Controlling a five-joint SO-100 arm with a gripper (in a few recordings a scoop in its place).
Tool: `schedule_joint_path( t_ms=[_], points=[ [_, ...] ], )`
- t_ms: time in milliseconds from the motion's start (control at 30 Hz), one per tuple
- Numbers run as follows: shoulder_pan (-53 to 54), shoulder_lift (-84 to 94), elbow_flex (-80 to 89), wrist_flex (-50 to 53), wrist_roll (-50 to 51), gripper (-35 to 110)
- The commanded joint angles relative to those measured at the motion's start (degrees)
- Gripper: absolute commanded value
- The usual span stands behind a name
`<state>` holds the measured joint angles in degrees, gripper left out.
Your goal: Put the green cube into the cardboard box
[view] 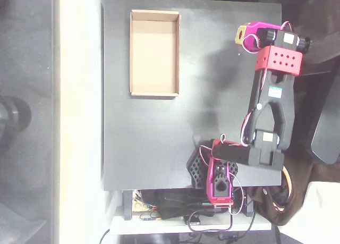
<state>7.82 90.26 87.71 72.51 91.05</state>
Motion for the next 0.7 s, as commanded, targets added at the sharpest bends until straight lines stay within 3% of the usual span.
schedule_joint_path(
  t_ms=[0, 333, 667],
  points=[
    [0.5, 9.5, 0.2, 0.0, 0.4, 10],
    [-0.5, 21.5, 0.2, 0.0, 0.4, 10],
    [-12.7, 26.9, 0.2, -0.1, 0.4, 10]
  ],
)
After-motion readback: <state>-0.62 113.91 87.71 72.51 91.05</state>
